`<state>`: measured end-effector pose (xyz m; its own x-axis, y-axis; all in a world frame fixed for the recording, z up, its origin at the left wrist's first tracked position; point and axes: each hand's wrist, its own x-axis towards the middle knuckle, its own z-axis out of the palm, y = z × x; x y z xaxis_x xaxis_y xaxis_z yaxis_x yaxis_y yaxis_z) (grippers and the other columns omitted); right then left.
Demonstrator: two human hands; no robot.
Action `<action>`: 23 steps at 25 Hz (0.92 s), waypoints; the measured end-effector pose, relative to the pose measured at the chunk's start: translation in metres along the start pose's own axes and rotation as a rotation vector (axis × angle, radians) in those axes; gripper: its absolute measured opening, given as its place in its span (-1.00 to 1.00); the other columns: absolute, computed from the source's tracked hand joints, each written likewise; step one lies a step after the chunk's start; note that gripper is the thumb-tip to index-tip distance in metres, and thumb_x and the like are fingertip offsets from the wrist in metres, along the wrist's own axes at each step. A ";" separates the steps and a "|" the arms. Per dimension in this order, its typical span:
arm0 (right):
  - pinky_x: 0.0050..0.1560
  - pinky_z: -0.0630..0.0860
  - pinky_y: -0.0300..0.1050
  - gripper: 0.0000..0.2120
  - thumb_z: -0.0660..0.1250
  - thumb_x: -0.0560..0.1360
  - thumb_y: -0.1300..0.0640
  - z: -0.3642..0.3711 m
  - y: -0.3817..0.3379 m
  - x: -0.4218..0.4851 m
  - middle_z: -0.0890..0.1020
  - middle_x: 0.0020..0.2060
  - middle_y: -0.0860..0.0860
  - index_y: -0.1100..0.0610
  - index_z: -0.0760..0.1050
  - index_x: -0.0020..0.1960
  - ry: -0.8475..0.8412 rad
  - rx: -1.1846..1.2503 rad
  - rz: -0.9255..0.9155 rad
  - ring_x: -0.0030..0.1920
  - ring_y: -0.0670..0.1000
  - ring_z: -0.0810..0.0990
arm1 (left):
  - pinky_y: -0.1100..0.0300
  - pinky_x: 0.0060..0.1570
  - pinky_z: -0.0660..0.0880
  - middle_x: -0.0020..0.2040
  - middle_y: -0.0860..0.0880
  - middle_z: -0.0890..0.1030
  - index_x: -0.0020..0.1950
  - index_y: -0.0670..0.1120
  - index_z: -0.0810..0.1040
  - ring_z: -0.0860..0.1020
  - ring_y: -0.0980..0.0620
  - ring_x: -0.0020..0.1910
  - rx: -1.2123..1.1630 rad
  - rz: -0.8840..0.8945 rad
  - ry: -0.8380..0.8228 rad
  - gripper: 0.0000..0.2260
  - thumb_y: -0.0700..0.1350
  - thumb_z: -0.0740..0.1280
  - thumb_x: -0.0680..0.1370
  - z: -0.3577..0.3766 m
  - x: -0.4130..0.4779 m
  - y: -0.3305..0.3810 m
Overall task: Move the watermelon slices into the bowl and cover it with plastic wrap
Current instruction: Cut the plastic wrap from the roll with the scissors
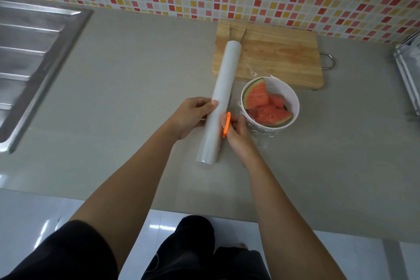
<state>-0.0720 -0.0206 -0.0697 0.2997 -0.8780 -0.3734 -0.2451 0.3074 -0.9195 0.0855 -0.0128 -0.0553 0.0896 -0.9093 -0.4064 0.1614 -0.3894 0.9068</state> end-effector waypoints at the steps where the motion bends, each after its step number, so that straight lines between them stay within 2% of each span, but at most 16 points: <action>1: -0.30 0.36 -0.52 -0.74 0.27 0.43 -0.22 0.001 -0.003 0.000 0.55 -0.21 -0.18 -0.05 0.39 -0.09 0.005 0.008 -0.005 -0.29 -0.41 0.50 | 0.17 -0.08 0.58 -0.01 -0.09 0.67 0.18 -0.21 0.57 0.65 0.02 -0.08 0.006 -0.003 -0.006 -0.71 -0.05 0.30 0.57 -0.002 0.000 0.001; 2: -0.29 0.37 -0.52 -0.76 0.27 0.44 -0.20 0.002 -0.004 0.001 0.55 -0.20 -0.17 -0.04 0.39 -0.09 0.012 0.009 -0.016 -0.28 -0.39 0.51 | 0.18 -0.09 0.59 -0.01 -0.09 0.67 0.18 -0.21 0.57 0.65 0.02 -0.08 0.012 -0.005 -0.011 -0.71 -0.05 0.30 0.57 -0.003 0.000 0.002; 5: -0.18 0.43 -0.37 -0.82 0.28 0.48 -0.09 0.005 -0.009 0.003 0.56 -0.25 -0.08 0.00 0.39 -0.12 0.027 0.045 -0.034 -0.29 -0.28 0.53 | 0.21 -0.13 0.59 -0.03 -0.08 0.67 0.18 -0.21 0.57 0.66 0.04 -0.11 0.029 -0.011 -0.029 -0.72 -0.06 0.30 0.57 -0.009 0.001 0.005; 9: -0.40 0.33 -0.55 -0.79 0.24 0.51 -0.08 0.011 -0.016 0.007 0.51 -0.31 -0.08 0.04 0.35 -0.17 0.067 0.060 -0.012 -0.42 -0.38 0.47 | 0.17 -0.07 0.60 0.02 -0.13 0.67 0.19 -0.21 0.57 0.65 -0.01 -0.05 0.036 -0.031 -0.076 -0.72 -0.07 0.31 0.57 -0.018 0.001 0.005; 14: -0.37 0.31 -0.58 -0.78 0.22 0.52 -0.07 0.018 -0.017 0.017 0.50 -0.31 -0.11 0.09 0.36 -0.12 0.124 0.036 -0.029 -0.40 -0.42 0.46 | 0.21 -0.14 0.58 0.01 -0.11 0.66 0.17 -0.19 0.57 0.65 0.03 -0.07 0.043 -0.062 -0.118 -0.74 -0.07 0.32 0.56 -0.029 0.002 0.007; 17: -0.35 0.33 -0.55 -0.78 0.22 0.51 -0.13 0.024 -0.022 0.024 0.50 -0.33 -0.14 0.00 0.37 -0.19 0.163 0.040 -0.017 -0.39 -0.43 0.46 | 0.20 -0.13 0.59 0.01 -0.11 0.65 0.16 -0.17 0.57 0.64 0.04 -0.09 0.076 -0.074 -0.128 -0.75 -0.07 0.32 0.56 -0.036 0.003 0.008; 20: -0.33 0.35 -0.49 -0.73 0.23 0.51 -0.11 0.029 -0.024 0.034 0.48 -0.35 -0.07 0.00 0.35 -0.30 0.195 0.030 -0.042 -0.41 -0.34 0.46 | 0.20 -0.08 0.60 0.03 -0.13 0.63 0.19 -0.20 0.55 0.62 0.02 -0.07 0.104 -0.091 -0.136 -0.72 -0.07 0.33 0.55 -0.043 0.005 0.009; 23: -0.39 0.31 -0.57 -0.76 0.23 0.52 -0.10 0.035 -0.027 0.044 0.48 -0.34 -0.09 0.00 0.34 -0.25 0.228 0.074 -0.034 -0.41 -0.36 0.46 | 0.21 -0.10 0.59 0.02 -0.10 0.63 0.19 -0.17 0.56 0.61 0.03 -0.07 0.125 -0.104 -0.142 -0.72 -0.07 0.34 0.54 -0.053 0.006 0.010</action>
<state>-0.0198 -0.0543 -0.0660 0.0884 -0.9457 -0.3126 -0.1675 0.2953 -0.9406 0.1394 -0.0144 -0.0546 -0.0617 -0.8716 -0.4863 0.0383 -0.4890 0.8715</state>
